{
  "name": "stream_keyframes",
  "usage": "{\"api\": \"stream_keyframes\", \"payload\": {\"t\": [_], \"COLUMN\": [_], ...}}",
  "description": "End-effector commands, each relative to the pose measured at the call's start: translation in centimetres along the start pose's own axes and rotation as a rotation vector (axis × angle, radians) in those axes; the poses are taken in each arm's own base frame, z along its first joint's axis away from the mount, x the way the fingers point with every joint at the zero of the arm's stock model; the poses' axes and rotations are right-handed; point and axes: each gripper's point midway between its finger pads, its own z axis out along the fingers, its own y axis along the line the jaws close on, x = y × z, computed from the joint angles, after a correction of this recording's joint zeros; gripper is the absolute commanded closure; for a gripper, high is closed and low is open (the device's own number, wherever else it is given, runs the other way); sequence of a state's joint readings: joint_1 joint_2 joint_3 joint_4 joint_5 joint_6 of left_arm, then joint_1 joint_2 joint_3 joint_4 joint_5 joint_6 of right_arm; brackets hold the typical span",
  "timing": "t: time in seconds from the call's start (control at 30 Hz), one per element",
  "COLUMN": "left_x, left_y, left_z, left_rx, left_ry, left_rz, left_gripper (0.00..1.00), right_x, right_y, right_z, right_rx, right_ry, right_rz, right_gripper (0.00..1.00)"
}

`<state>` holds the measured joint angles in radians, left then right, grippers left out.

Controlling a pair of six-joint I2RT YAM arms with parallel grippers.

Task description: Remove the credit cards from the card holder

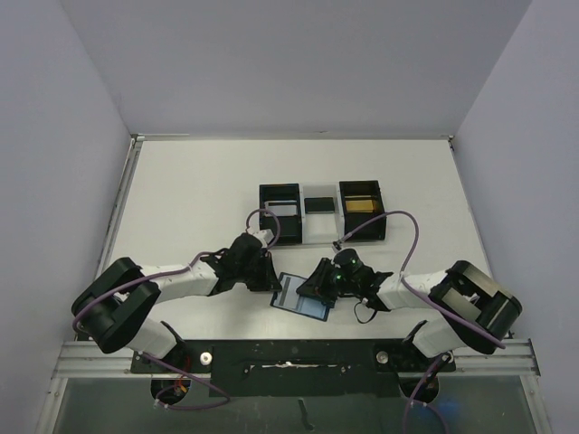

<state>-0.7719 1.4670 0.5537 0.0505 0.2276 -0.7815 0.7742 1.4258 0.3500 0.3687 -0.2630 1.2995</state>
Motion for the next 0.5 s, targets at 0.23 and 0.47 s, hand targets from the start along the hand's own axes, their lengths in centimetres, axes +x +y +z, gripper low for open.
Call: {"api": "stream_keyframes", "payload": {"t": [0.23,0.47], "left_x": [-0.1,0.1], "left_y": [0.3,0.2], "left_z": [-0.7,-0.8], "left_rx": [-0.020,-0.008], "left_ry": [-0.020,-0.017], "left_rz": [0.011,0.011], "left_gripper": [1.00,1.00], "right_x": [-0.5,-0.4], "right_y": [1.8,0.7], "right_z": [0.5,1.1], "right_rx": [-0.072,0.010], "right_ry": [-0.027,-0.026], "right_rz": [0.005,-0.002], "right_gripper": [0.82,0.81]}}
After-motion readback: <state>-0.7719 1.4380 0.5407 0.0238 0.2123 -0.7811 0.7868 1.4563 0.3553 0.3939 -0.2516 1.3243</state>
